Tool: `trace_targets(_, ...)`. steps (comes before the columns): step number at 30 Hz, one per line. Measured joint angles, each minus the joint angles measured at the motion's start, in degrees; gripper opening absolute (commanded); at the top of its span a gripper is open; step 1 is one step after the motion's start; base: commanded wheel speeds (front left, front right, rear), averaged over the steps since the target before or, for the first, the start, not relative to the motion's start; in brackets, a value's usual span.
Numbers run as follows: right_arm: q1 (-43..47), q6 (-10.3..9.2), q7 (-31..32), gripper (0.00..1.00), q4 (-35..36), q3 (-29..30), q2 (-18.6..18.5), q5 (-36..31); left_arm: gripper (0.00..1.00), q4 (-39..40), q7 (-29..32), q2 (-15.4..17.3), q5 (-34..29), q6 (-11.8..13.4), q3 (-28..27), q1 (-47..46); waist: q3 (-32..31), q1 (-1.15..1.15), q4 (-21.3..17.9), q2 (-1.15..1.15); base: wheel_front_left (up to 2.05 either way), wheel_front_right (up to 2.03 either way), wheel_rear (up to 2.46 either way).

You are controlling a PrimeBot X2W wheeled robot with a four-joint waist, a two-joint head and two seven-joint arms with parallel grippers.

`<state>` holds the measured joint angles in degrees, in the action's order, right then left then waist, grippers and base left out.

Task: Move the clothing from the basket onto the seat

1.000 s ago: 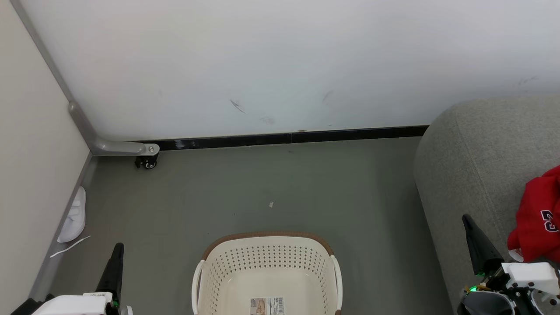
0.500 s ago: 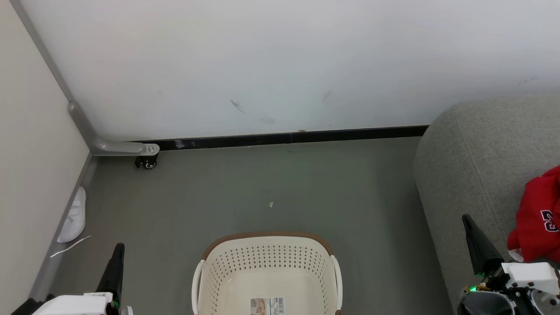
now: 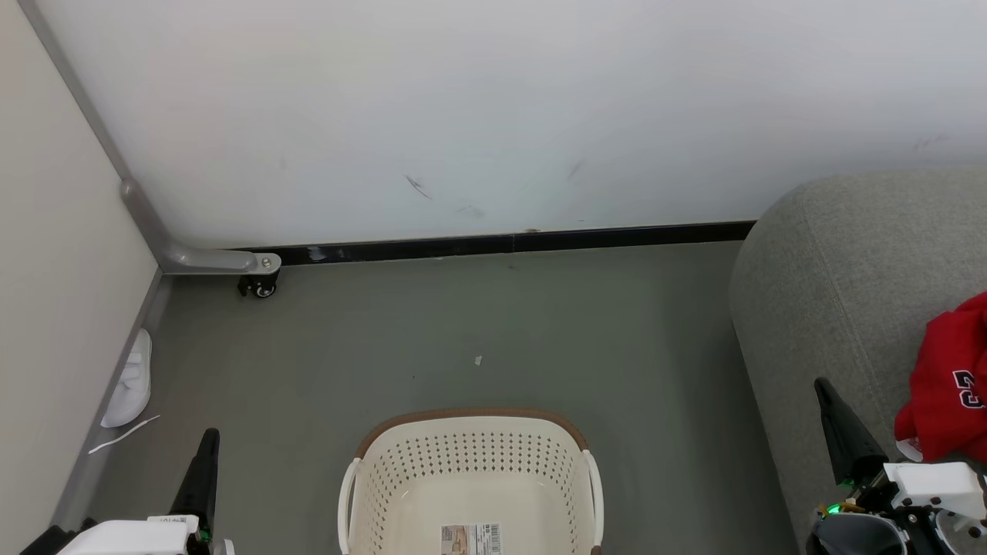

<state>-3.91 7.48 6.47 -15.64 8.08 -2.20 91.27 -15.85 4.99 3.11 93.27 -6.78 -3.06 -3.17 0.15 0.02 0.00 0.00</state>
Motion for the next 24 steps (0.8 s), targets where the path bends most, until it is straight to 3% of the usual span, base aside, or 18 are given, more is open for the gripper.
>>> trace_targets(24,0.0,0.0,0.0,0.0,0.0,-0.02,0.0,0.0,0.0,-0.04,0.03,-0.04,0.0,0.0,-0.02,-0.01,0.0,0.0,0.0,0.0,0.0,0.0,0.0)
